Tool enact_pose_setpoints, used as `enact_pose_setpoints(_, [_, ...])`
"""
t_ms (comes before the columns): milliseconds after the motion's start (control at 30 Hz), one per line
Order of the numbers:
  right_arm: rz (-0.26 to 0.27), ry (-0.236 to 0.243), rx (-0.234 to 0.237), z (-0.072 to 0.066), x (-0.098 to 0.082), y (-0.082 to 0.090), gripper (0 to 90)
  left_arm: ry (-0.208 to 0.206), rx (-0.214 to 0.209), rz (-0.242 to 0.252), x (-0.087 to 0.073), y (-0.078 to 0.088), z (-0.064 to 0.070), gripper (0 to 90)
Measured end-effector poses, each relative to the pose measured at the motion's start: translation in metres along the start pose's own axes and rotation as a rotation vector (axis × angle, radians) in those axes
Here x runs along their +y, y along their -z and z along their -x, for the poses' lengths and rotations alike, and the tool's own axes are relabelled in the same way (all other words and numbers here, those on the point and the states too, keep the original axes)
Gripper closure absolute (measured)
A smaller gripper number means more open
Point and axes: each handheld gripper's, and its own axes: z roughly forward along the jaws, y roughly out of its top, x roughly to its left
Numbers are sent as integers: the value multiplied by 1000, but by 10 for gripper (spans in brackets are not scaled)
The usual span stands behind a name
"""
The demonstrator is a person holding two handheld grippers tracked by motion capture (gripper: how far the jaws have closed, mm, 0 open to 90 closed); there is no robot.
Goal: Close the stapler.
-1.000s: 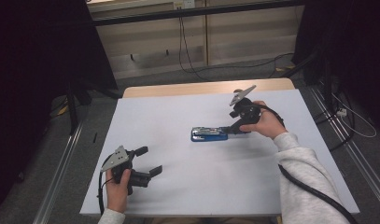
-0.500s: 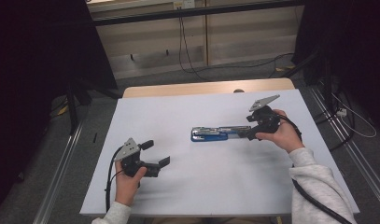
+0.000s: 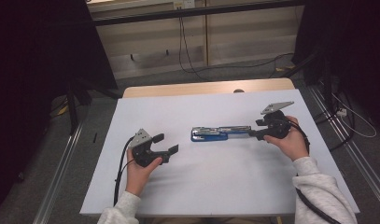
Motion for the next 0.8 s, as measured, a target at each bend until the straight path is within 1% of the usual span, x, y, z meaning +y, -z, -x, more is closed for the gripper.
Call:
enact_pose_setpoints(67, [-10,-5,-30,0,-3,2,498,-11,3,-19,2,-6,0,258])
enact_pose_setpoints(100, [-12,-8,-40,0,-4,2,542,-16,2,-27,3,-9,0,310])
enact_pose_setpoints(133, [-18,-8,-49,1,-5,2,579,-21,5,-31,4,-12,0,351])
enact_pose_setpoints(167, [-26,-7,-62,1,-6,2,605,-18,8,-28,4,-15,0,367])
enact_pose_setpoints(233, [-39,-8,-87,1,-8,1,683,-20,20,-55,5,-21,-2,437])
enact_pose_setpoints(300, [-41,-21,-95,2,-11,0,731,-1,22,-65,6,-26,-5,503])
enact_pose_setpoints(333, [-47,-23,-92,3,-11,-1,752,3,23,-76,6,-29,-6,550])
enact_pose_setpoints(367, [-51,-21,-101,3,-12,-2,772,9,33,-82,7,-32,-7,582])
enact_pose_setpoints(400, [-55,-24,-108,3,-13,-2,786,13,37,-81,7,-35,-9,596])
enact_pose_setpoints(433, [-59,-29,-110,3,-13,-3,799,27,40,-81,7,-37,-10,639])
enact_pose_setpoints(467, [-59,-36,-113,4,-14,-3,820,26,46,-96,7,-40,-12,665])
enact_pose_setpoints(500, [-63,-42,-119,5,-14,-4,841,15,53,-115,7,-44,-13,680])
enact_pose_setpoints(567, [-66,-49,-125,6,-16,-4,878,25,53,-127,6,-49,-15,724])
enact_pose_setpoints(600, [-68,-55,-126,7,-16,-5,890,32,60,-141,6,-51,-15,740])
enact_pose_setpoints(633, [-73,-51,-136,7,-16,-6,900,40,61,-144,6,-54,-15,762])
enact_pose_setpoints(667, [-81,-43,-135,7,-16,-7,900,52,60,-144,6,-56,-15,777])
enact_pose_setpoints(733, [-94,-34,-137,6,-17,-11,900,46,65,-166,5,-60,-14,808])
enact_pose_setpoints(800, [-111,-27,-132,4,-16,-15,900,54,66,-178,3,-64,-15,837])
